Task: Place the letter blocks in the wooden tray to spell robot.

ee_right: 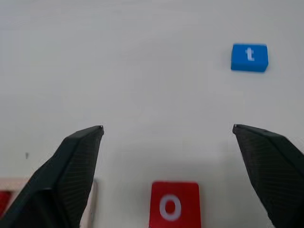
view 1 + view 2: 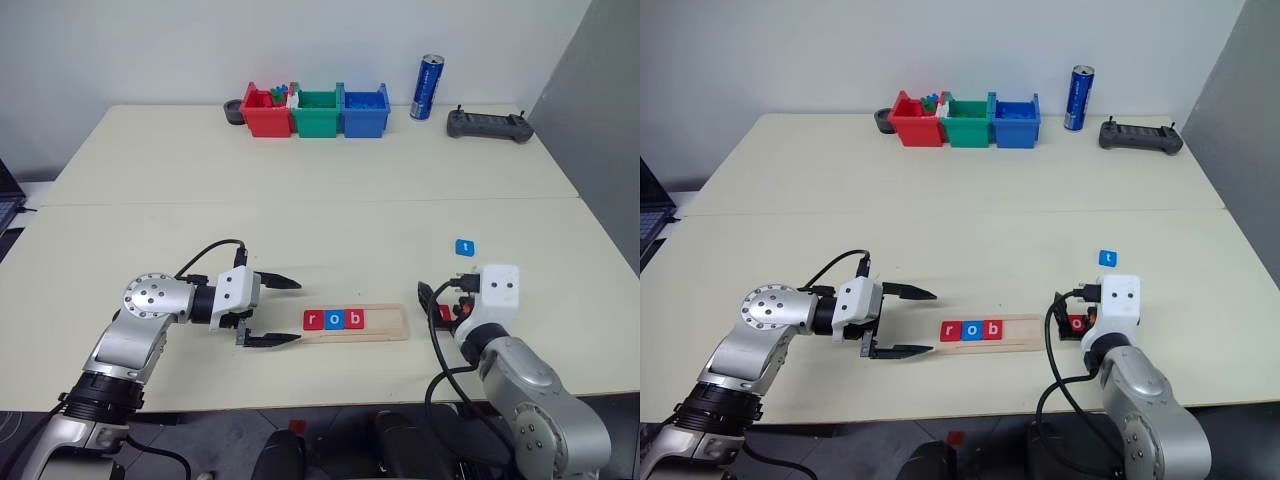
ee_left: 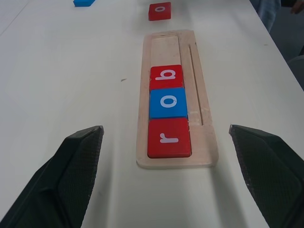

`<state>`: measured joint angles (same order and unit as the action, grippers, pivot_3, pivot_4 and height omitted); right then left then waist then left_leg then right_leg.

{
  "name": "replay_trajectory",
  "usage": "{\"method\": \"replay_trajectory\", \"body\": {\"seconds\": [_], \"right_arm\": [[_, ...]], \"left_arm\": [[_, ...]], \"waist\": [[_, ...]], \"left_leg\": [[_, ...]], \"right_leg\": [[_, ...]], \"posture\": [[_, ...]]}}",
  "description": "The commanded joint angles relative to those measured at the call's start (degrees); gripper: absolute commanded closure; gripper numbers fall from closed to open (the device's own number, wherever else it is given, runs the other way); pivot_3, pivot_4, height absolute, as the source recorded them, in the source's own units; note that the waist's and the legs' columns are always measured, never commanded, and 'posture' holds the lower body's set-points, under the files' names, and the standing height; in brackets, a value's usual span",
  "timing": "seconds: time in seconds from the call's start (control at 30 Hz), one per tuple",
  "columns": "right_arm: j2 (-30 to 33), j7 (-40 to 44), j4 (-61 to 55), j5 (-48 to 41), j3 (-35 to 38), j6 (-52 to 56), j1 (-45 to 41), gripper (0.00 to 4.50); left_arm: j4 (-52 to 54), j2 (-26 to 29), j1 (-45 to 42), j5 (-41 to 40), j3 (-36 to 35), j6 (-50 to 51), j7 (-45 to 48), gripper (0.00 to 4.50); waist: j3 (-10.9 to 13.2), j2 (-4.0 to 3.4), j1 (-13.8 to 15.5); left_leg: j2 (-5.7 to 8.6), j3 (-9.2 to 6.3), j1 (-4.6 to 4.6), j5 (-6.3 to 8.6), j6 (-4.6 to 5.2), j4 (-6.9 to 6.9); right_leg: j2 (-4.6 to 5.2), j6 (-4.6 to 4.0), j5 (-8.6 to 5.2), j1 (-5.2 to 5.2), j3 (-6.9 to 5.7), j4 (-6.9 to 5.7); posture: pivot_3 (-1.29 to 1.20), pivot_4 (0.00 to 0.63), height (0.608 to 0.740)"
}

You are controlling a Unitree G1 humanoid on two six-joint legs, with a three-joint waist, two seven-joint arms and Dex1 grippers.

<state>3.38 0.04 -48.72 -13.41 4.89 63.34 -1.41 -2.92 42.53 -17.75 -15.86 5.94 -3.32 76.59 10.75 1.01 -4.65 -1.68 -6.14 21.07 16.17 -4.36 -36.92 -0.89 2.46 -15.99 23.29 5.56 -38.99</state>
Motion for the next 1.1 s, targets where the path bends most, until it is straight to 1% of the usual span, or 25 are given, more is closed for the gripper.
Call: {"method": "replay_trajectory", "body": {"seconds": [0.03,0.1,0.17,0.2,0.23,0.33,0.4,0.47,0.53,0.67,0.87,0.97,1.1], "right_arm": [[6.45,6.65,-0.38,-2.9,3.04,-2.4,-3.71,0.04],[14.31,15.35,2.21,-6.01,3.37,-3.79,-3.93,0.04],[24.32,25.33,4.98,-7.08,1.85,-8.47,-2.86,0.04],[27.76,29.15,6.37,-7.55,1.51,-11.05,-2.59,0.04],[30.8,32.82,8.19,-8.21,1.42,-13.46,-2.72,0.04],[37.29,40.57,13.68,-8.33,0.5,-19.14,-3.54,0.04],[40.9,45.22,17.16,-8.8,-0.75,-20.79,-4.05,0.04],[43.66,49.43,21.14,-8.42,-2.98,-23.14,-4.91,0.04],[44.94,51.61,25.59,-6.63,-5.47,-25.91,-6.6,0.04],[46.29,55.55,32.6,-3.52,-9.63,-31.06,-10.05,0.04],[46.63,59.75,38.77,-1.1,-13.26,-34.12,-14.0,0.04],[46.04,60.25,39.49,-0.73,-13.69,-34.42,-14.61,0.6],[45.85,60.65,39.47,-0.23,-14.05,-34.86,-14.74,2.08]], "left_arm": [[0.48,0.35,0.33,-0.14,-1.26,-1.3,-0.67,0.0],[0.37,0.27,0.41,-0.01,-1.17,-1.57,-0.87,0.0],[0.42,0.19,0.52,0.1,-1.05,-1.78,-1.17,0.0],[0.47,0.16,0.55,0.14,-1.0,-1.82,-1.3,0.0],[0.67,0.14,0.67,0.17,-0.95,-1.79,-1.45,0.0],[1.98,0.18,1.04,0.15,-0.81,-1.11,-1.91,0.0],[2.78,0.25,1.05,0.12,-0.72,-0.52,-2.19,0.0],[3.28,0.35,0.8,0.12,-0.63,0.02,-2.41,0.0],[3.56,0.4,0.46,0.11,-0.55,0.52,-2.57,0.0],[3.98,0.4,0.06,0.08,-0.54,1.19,-2.69,0.0],[4.05,0.53,0.05,0.2,-0.76,1.42,-2.66,0.0],[3.99,0.7,0.39,0.17,-0.99,1.16,-2.6,0.0],[3.83,0.82,0.86,0.2,-1.17,0.77,-2.55,0.0]], "waist": [[0.0,0.0,0.0],[0.0,0.0,0.06],[0.0,0.0,0.19],[0.01,0.0,0.2],[0.01,0.01,0.17],[0.02,0.02,0.0],[0.02,0.03,-0.01],[0.03,0.04,0.01],[0.04,0.05,0.04],[0.05,0.06,0.04],[0.05,0.06,0.05],[0.05,0.06,0.09],[0.05,0.06,0.1]], "left_leg": [[0.02,0.01,0.01,0.0,0.0,0.0],[0.03,0.0,0.02,0.0,0.0,-0.01],[0.03,-0.02,0.02,0.01,0.01,0.0],[0.04,-0.01,0.02,0.01,0.02,0.0],[0.04,0.0,0.02,0.01,0.02,0.01],[0.03,0.0,0.0,0.02,0.03,0.0],[0.02,0.04,-0.02,0.02,0.03,-0.02],[0.03,0.03,-0.01,0.02,0.03,-0.04],[0.03,0.03,-0.02,0.02,0.03,-0.05],[0.03,0.03,-0.02,0.02,0.03,-0.05],[0.03,0.02,-0.02,0.01,0.03,-0.04],[0.03,0.01,-0.02,0.01,0.02,-0.05],[0.03,0.01,-0.02,0.01,0.02,-0.05]], "right_leg": [[0.02,-0.01,0.01,0.0,0.0,0.01],[0.03,0.0,0.01,0.0,0.0,0.03],[0.03,0.0,0.0,-0.02,-0.04,0.05],[0.03,0.0,0.0,-0.02,-0.03,0.06],[0.03,0.0,0.0,-0.02,-0.03,0.06],[0.0,0.0,0.0,-0.02,-0.02,0.04],[0.0,0.0,0.0,-0.02,0.01,0.02],[0.0,0.0,0.0,-0.04,0.0,0.02],[0.0,0.0,0.01,-0.05,0.0,0.02],[0.0,-0.06,0.05,-0.06,0.01,0.02],[0.0,-0.08,0.05,-0.06,-0.01,0.02],[0.01,-0.16,0.1,-0.06,-0.01,0.02],[0.01,-0.17,0.11,-0.05,-0.01,0.02]], "posture": [[0.0,0.15,0.74],[0.0,0.15,0.74],[0.0,0.15,0.74],[0.0,0.15,0.74],[0.0,0.15,0.74],[0.0,0.15,0.74],[0.0,0.15,0.74],[0.0,0.15,0.74],[0.0,0.15,0.74],[0.0,0.15,0.74],[0.0,0.15,0.74],[0.0,0.15,0.74],[0.0,0.15,0.74]]}}
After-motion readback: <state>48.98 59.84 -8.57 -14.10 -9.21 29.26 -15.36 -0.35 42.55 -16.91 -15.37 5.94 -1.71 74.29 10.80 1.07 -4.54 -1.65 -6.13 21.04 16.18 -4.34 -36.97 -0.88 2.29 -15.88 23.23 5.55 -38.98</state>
